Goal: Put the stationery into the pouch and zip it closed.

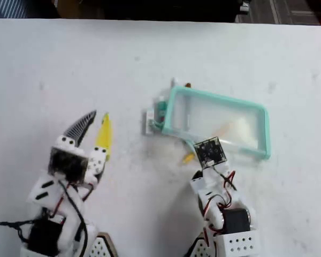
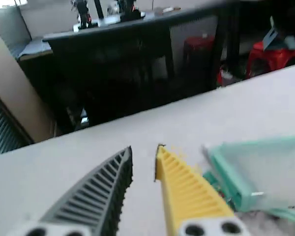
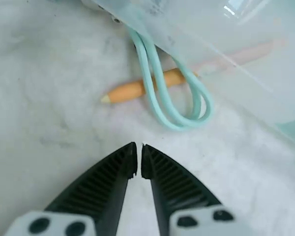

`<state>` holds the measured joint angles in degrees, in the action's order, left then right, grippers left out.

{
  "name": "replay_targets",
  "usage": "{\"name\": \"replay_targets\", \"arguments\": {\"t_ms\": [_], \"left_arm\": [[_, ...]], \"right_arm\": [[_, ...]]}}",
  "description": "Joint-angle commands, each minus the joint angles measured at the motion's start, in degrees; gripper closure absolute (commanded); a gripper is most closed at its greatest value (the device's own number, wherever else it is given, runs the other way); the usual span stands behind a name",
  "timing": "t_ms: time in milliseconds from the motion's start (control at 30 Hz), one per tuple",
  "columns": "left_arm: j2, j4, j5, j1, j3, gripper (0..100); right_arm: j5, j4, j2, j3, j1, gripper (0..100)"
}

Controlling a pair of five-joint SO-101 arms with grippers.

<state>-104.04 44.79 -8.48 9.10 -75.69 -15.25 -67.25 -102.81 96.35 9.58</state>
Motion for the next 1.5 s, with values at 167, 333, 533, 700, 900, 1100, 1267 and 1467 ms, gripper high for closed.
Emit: {"name": "replay_targets", "arguments": {"t_ms": [167,333,533,700,900,1100,1267,1467], "left_arm": [[-0.6,-3.1,-0.6,3.7,-1.5,95],[-0.6,-10.4,-0.6,3.3,-9.6,95],[-0.6,-18.8,-0.6,3.2,-15.8,95],[-0.6,-20.9,-0.7,-0.1,-17.5,95],[-0.6,-20.9,-0.2,-3.4,-17.1,95],[-0.4,-20.5,-0.1,-3.2,-16.0,95],[-0.4,-14.2,-0.1,-3.3,-11.7,95],[-0.3,-12.5,-0.4,-3.3,-9.8,94]], "right_arm": [[-0.4,-2.9,-0.2,0.5,0.4,98.1],[-0.5,-2.7,-0.3,0.4,0.4,98.1],[-0.5,12.4,-0.3,0.4,-2.4,98.1],[-0.5,29.1,-0.3,0.4,-3.6,98.1],[-0.6,31.9,-0.3,0.4,-3.6,98.1],[-23.8,29.3,-0.3,0.4,-1.7,98.0],[-27.2,26.2,-0.3,0.4,4.5,98.0],[-27.2,24.8,-0.3,0.4,8.2,98.0]]}}
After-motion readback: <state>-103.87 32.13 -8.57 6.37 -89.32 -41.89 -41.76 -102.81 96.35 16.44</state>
